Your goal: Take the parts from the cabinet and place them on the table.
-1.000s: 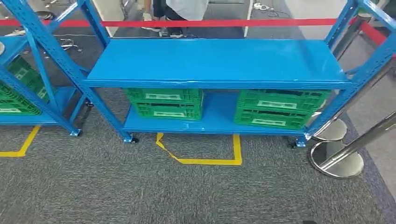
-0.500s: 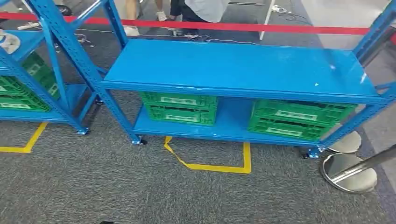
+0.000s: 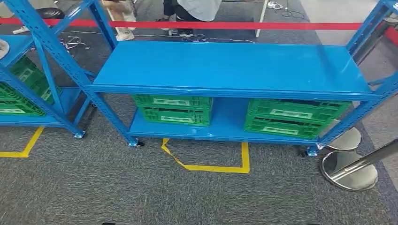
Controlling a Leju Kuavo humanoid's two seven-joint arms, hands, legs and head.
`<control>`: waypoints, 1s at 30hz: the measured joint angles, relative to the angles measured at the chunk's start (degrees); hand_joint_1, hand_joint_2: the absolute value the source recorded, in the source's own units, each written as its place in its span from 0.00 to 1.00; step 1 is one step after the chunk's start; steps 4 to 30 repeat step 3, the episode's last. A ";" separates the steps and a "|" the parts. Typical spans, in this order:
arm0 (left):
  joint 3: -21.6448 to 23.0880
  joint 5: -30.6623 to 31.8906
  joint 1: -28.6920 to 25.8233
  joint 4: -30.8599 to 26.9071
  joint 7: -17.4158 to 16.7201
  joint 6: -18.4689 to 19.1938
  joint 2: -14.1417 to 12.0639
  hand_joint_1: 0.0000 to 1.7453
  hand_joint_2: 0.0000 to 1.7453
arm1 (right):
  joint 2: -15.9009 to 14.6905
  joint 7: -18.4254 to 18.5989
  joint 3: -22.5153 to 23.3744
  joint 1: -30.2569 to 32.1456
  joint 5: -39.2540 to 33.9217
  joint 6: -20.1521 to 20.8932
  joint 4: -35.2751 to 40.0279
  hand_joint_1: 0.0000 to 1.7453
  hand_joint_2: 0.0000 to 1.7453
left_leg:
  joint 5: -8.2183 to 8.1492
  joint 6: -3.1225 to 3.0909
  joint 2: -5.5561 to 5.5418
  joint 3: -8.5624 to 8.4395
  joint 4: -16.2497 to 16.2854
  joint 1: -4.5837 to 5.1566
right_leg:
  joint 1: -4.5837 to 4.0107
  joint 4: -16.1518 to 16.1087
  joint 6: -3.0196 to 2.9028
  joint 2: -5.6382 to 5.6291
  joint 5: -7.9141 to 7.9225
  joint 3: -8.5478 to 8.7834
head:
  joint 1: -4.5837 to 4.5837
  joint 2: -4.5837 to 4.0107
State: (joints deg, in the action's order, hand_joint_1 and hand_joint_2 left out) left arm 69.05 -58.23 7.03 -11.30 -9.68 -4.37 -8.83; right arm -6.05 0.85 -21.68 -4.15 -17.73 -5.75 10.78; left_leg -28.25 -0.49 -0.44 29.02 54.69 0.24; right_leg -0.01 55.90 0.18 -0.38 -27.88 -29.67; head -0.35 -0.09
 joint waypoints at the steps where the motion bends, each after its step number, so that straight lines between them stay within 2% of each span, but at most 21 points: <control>1: 0.00 0.06 0.01 0.00 0.00 0.02 0.00 0.00 0.00 | 0.00 0.04 0.00 -0.01 -0.09 -0.02 0.00 0.00 1.00 | 0.02 0.06 0.00 0.00 -0.03 -0.01 | 0.00 0.00 -0.02 0.00 0.01 0.00 | 0.04 0.00; 30: 0.02 0.53 0.01 0.00 -0.02 0.18 0.00 0.00 0.00 | 0.00 0.28 0.00 0.00 -0.15 -0.02 0.00 0.00 1.00 | 0.02 0.16 0.00 -0.01 -0.04 -0.05 | 0.01 0.00 -0.04 0.00 0.03 0.00 | 0.13 0.00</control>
